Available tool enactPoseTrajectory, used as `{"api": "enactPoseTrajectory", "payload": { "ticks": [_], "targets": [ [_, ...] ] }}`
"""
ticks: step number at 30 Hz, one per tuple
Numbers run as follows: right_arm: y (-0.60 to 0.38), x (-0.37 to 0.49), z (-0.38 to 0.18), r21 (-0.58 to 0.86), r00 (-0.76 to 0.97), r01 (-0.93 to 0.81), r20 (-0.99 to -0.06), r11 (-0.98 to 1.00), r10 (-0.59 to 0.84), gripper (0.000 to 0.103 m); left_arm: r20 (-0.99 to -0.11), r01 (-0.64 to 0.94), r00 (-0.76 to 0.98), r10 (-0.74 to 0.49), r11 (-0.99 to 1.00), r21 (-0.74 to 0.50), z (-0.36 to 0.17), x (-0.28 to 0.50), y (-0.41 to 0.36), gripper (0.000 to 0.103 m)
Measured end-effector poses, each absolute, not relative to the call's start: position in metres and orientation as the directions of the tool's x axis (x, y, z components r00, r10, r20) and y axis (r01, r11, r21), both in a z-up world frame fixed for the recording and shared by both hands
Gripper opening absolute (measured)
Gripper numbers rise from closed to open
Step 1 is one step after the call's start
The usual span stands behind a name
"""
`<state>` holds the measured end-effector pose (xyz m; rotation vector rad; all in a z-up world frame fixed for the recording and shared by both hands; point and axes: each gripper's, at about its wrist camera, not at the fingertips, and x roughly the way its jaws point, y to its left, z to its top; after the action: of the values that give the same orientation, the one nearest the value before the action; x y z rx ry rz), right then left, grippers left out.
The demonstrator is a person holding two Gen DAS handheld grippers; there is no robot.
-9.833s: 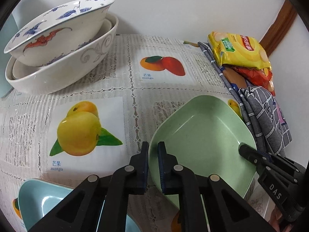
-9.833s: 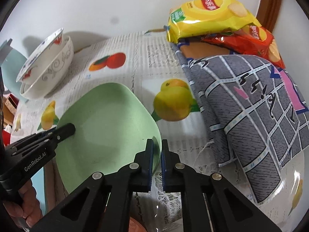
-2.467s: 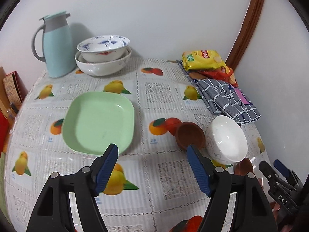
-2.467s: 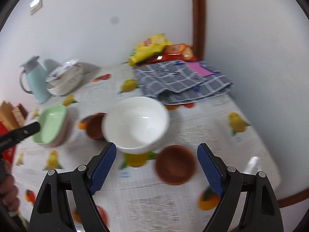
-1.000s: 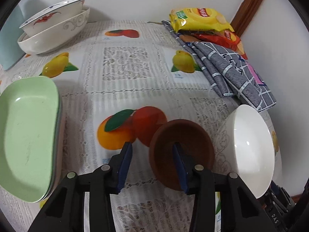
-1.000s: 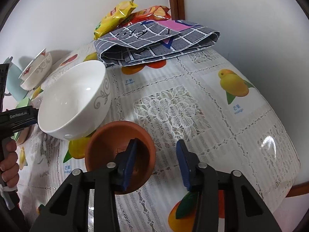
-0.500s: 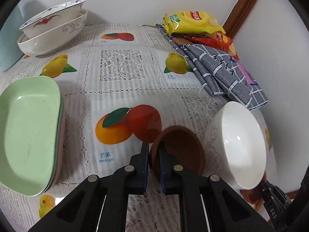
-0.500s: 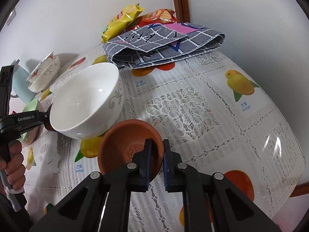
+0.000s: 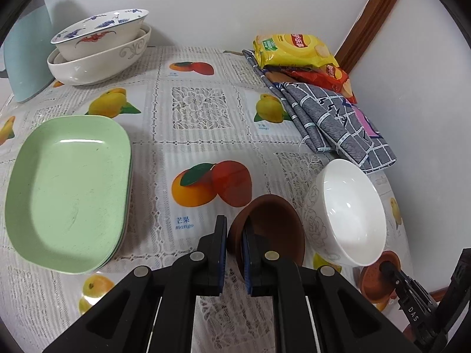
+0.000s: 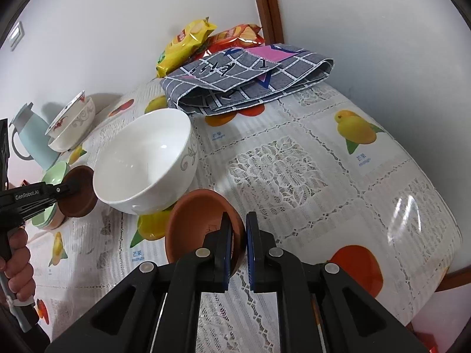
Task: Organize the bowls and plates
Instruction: 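Close the right gripper on one brown bowl while the left gripper grasps the other brown bowl, then carry the brown bowl in the right gripper down into the white bowl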
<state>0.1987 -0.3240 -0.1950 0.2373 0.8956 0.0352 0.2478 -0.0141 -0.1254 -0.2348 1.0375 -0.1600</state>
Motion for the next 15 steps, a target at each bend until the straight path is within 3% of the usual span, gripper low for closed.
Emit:
{"api": "enactPoseTrajectory", "payload": {
  "ticks": [15],
  "targets": [
    [-0.324,0.181,-0.143,0.211,0.698,0.065,-0.708,0.975,0.106,0.009,-0.8,0.037,0.54,-0.261,0.957,-0.288,-0.09,0.23,-0.007,0.01]
  ]
}}
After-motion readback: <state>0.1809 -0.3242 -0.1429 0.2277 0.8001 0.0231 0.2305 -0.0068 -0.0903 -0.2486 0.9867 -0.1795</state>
